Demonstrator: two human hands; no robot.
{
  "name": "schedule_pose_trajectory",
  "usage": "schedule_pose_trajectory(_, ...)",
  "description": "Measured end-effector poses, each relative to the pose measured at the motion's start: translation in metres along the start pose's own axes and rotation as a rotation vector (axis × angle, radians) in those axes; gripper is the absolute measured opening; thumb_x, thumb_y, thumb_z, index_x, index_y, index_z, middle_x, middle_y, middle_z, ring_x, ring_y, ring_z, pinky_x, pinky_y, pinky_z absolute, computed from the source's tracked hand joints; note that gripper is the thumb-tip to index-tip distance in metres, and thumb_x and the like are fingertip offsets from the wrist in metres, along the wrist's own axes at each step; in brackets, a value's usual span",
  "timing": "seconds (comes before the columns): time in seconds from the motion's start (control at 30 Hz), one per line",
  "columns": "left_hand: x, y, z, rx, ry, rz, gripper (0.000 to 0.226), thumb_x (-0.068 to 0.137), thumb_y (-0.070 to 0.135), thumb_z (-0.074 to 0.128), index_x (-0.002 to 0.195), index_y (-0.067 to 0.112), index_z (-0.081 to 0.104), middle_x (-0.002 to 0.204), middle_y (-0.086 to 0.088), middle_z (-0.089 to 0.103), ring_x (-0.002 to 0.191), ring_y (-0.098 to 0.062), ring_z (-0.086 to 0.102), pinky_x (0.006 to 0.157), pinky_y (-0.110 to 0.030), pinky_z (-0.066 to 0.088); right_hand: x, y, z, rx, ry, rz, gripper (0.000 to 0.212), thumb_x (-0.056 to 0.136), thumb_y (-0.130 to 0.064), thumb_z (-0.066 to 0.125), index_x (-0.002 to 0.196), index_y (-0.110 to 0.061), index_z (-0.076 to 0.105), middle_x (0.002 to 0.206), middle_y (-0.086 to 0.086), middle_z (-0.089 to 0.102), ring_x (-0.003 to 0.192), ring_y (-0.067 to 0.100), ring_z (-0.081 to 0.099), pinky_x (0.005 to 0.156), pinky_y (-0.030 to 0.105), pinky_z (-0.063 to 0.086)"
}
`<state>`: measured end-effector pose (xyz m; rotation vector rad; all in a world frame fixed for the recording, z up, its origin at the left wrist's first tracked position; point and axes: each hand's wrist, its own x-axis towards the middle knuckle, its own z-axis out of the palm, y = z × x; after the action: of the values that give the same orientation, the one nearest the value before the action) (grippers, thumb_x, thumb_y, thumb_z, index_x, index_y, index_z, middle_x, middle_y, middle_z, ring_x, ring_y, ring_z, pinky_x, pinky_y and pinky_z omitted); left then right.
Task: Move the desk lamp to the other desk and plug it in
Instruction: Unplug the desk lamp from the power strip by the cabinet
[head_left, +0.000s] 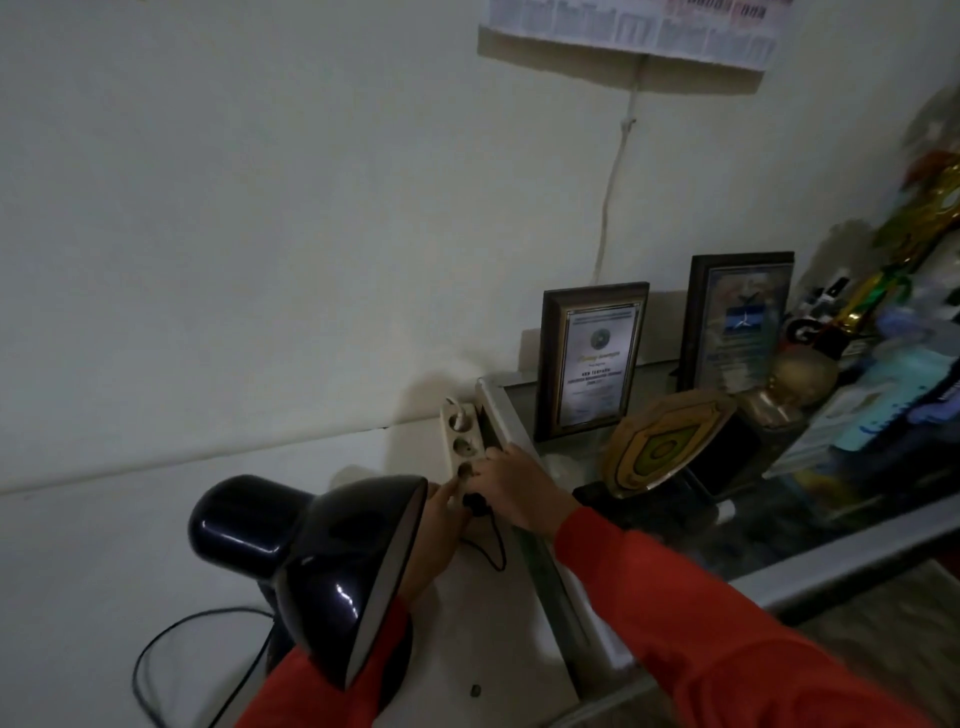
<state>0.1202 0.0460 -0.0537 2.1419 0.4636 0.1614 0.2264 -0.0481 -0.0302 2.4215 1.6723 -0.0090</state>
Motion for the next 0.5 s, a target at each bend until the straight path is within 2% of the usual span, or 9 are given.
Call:
schedule_pose_trajectory(0.07,0.0,0.002,-0.003,0.003,-0.014,-0.004,0.039,0.093,0.001,0.051,0.13,-0.007,0.044,0.119,-0.029,0.053,0.108,-0.039,0.054,0.073,-0.007,0.03,0.002,0.0,-0.001,-0.008,-0.011,-0.008,0.028,0.096,-0.018,0.041,0.111,-0.013,0.063,0.121,0.009,0.063,0.112,0.031,0.05,0.094,0.043,0.038)
schedule_pose_trajectory(0.13,0.0,0.003,-0.005,0.07,-0.039,0.027,0.043,0.094,0.007,0.052,0.134,-0.002,0.041,0.121,-0.026,0.053,0.108,-0.035,0.054,0.082,-0.02,0.035,0.003,0.0,-0.003,-0.027,-0.01,-0.025,0.026,0.096,-0.017,0.043,0.111,-0.014,0.063,0.123,0.008,0.062,0.114,0.03,0.051,0.094,0.043,0.039)
schedule_pose_trajectory(0.2,0.0,0.005,-0.007,0.112,-0.067,0.038,0.044,0.094,0.01,0.052,0.136,0.001,0.04,0.121,-0.026,0.053,0.108,-0.033,0.054,0.089,-0.026,0.036,0.004,0.001,-0.003,-0.054,-0.002,-0.034,0.025,0.096,-0.019,0.043,0.11,-0.014,0.063,0.122,0.008,0.063,0.114,0.029,0.052,0.093,0.042,0.04)
schedule_pose_trajectory(0.27,0.001,0.006,-0.008,0.119,-0.088,0.019,0.043,0.095,0.01,0.051,0.135,0.0,0.04,0.123,-0.027,0.051,0.11,-0.034,0.053,0.089,-0.025,0.036,0.005,0.002,-0.002,-0.071,0.005,-0.042,0.023,0.096,-0.019,0.044,0.109,-0.014,0.063,0.119,0.009,0.064,0.112,0.029,0.053,0.093,0.042,0.041)
schedule_pose_trajectory(0.43,0.002,0.009,-0.011,0.101,-0.109,-0.021,0.042,0.092,0.006,0.055,0.132,-0.002,0.044,0.124,-0.029,0.051,0.113,-0.036,0.052,0.075,-0.011,0.034,0.004,0.005,0.003,-0.02,0.063,-0.07,0.018,0.093,-0.019,0.05,0.103,-0.011,0.064,0.111,0.012,0.067,0.104,0.031,0.058,0.089,0.042,0.044)
schedule_pose_trajectory(0.5,0.004,0.012,-0.012,0.105,-0.141,-0.034,0.043,0.094,0.004,0.051,0.135,-0.005,0.039,0.132,-0.03,0.048,0.12,-0.036,0.049,0.081,-0.009,0.038,0.002,0.005,0.004,-0.001,0.074,-0.078,0.019,0.093,-0.019,0.052,0.103,-0.009,0.064,0.11,0.014,0.067,0.103,0.031,0.06,0.089,0.042,0.045)
